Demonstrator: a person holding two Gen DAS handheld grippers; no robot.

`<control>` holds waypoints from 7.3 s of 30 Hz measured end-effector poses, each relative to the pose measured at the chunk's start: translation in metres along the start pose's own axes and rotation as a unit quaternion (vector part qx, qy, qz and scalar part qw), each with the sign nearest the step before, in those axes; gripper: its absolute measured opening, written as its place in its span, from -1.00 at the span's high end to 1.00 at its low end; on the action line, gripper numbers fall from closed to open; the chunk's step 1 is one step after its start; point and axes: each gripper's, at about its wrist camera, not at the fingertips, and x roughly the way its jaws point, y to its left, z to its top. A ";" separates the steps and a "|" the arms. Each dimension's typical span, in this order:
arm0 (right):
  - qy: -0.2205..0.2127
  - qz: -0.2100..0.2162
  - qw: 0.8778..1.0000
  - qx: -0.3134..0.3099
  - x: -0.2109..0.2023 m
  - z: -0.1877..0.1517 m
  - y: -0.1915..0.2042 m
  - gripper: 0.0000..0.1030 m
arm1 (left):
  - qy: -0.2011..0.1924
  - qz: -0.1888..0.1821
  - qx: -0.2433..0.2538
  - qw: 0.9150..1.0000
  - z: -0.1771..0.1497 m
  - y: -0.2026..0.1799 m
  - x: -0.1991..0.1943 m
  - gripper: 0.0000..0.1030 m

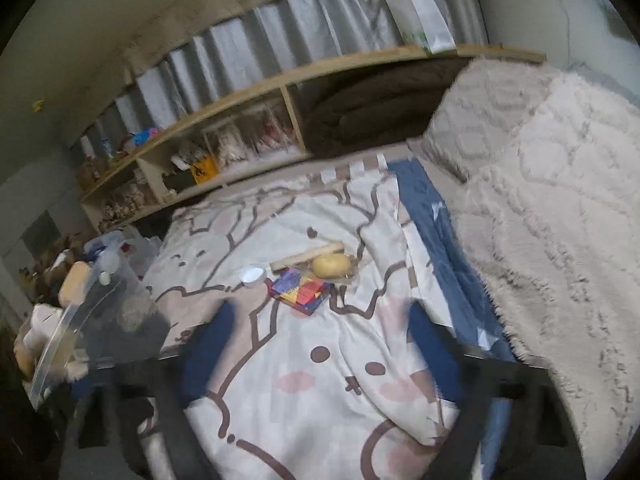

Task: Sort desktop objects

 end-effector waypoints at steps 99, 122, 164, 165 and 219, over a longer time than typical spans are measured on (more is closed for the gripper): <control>0.289 0.010 0.949 -0.121 0.160 -0.050 0.060 0.85 | 0.139 -0.007 -0.091 0.986 -0.040 0.023 0.035 -0.99; 0.224 0.066 0.972 -0.011 0.015 -0.084 0.009 0.84 | 0.122 0.004 -0.108 0.987 -0.042 0.028 0.006 -0.99; 0.207 -0.003 0.978 0.000 0.102 -0.072 -0.036 0.84 | 0.187 0.002 0.001 0.982 -0.083 -0.037 0.052 -0.99; 0.209 0.002 0.978 0.000 0.104 -0.073 -0.037 0.84 | 0.189 0.003 0.007 0.982 -0.085 -0.039 0.056 -0.99; 0.300 0.051 0.948 0.096 -0.020 -0.143 -0.039 -0.52 | 0.277 0.061 0.002 0.959 -0.146 -0.008 0.004 -0.17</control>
